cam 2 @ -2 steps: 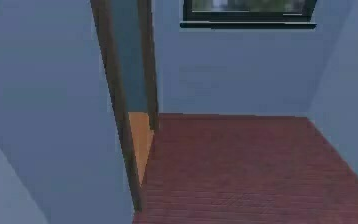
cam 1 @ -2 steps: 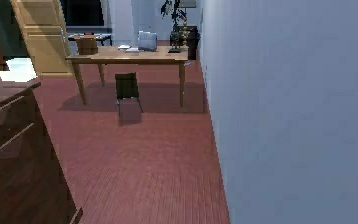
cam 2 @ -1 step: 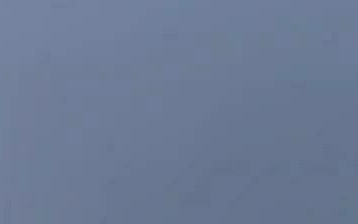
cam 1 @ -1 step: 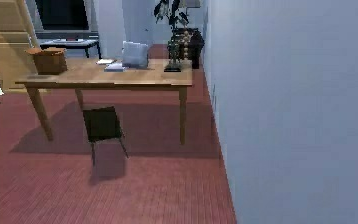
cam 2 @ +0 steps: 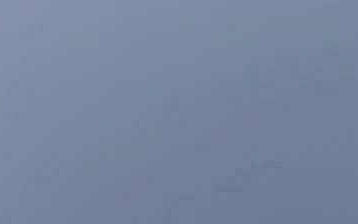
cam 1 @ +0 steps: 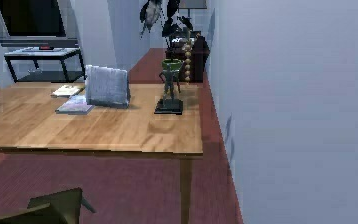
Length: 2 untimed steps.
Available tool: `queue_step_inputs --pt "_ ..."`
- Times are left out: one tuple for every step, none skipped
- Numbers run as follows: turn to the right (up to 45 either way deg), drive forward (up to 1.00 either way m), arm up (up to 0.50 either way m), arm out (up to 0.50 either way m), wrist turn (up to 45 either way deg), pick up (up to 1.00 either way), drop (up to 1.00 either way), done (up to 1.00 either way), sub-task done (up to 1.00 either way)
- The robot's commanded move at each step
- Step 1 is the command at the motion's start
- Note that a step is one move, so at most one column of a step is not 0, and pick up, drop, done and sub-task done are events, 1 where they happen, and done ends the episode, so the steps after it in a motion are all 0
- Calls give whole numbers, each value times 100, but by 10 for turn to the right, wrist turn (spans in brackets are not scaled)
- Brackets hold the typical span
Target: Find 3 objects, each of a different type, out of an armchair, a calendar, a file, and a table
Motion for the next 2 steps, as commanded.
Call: queue_step_inputs --pt "-30 0 0 0 0 0 0 0 0" --pt "0 40 0 0 0 0 0 0 0"
